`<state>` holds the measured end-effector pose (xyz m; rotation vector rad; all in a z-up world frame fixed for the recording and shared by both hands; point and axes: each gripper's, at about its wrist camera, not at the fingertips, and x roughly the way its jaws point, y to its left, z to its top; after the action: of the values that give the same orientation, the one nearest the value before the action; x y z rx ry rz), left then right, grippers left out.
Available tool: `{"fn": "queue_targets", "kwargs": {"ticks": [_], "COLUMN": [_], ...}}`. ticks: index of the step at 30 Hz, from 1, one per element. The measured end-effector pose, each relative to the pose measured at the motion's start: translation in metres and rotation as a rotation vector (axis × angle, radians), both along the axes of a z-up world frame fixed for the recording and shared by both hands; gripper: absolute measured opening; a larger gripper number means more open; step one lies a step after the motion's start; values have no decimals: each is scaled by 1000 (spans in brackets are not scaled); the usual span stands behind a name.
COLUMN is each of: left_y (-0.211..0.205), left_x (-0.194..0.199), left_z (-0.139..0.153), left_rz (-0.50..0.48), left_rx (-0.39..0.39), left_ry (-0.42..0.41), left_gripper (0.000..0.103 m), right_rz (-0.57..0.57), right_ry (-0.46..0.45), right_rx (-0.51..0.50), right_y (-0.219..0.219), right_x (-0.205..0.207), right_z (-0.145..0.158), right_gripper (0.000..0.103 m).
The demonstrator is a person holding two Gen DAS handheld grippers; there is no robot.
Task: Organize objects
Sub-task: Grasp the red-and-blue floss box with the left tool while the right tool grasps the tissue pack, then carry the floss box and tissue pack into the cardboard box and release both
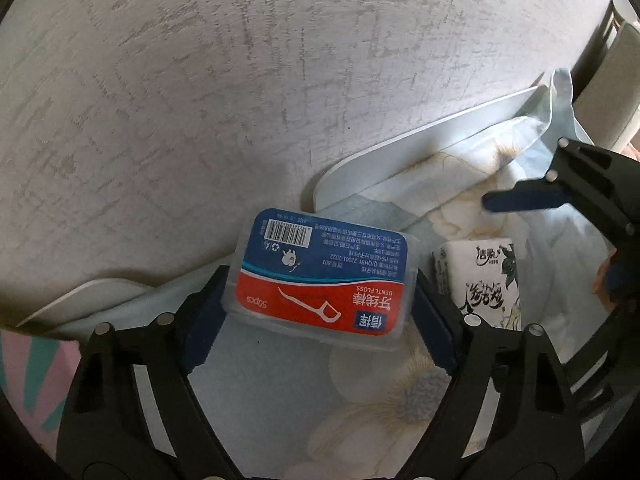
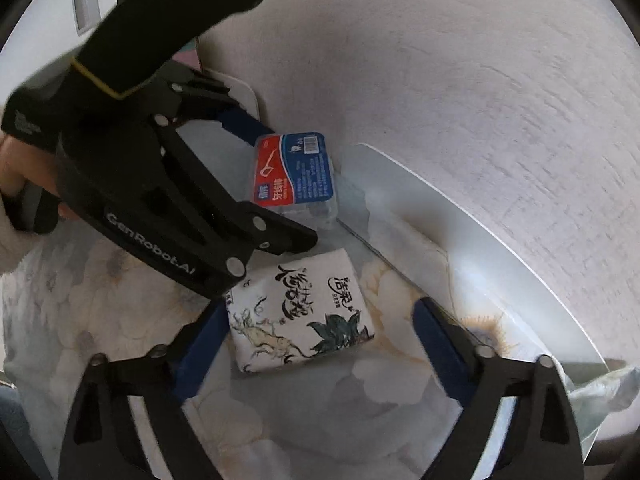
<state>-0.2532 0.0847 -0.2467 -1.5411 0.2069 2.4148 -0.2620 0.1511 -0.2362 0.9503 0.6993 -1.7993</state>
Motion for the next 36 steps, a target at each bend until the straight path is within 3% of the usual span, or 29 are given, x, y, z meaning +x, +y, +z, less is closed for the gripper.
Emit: {"fn": "queue_targets", "kwargs": {"ticks": [2, 4, 12, 23, 28, 36], "left_y": [-1, -3, -10, -25, -50, -53], "left_x": [0, -1, 0, 21, 48, 89], "left_z": [0, 1, 12, 51, 74, 122], "left_rz": [-3, -1, 10, 49, 88, 169], "left_rx": [2, 9, 42, 64, 85, 107], "left_ry": [0, -3, 1, 43, 78, 153], "left_gripper": [83, 83, 83, 83, 83, 83], "right_rz": [13, 16, 15, -51, -116, -159], "right_ry": [-15, -25, -18, -41, -54, -45], "right_rx": [2, -1, 2, -21, -36, -60], "right_y": [-2, -3, 1, 19, 31, 34], "right_x": [2, 4, 12, 21, 21, 26], "right_z": [-1, 0, 10, 36, 57, 104], "right_gripper": [69, 62, 61, 61, 61, 61]}}
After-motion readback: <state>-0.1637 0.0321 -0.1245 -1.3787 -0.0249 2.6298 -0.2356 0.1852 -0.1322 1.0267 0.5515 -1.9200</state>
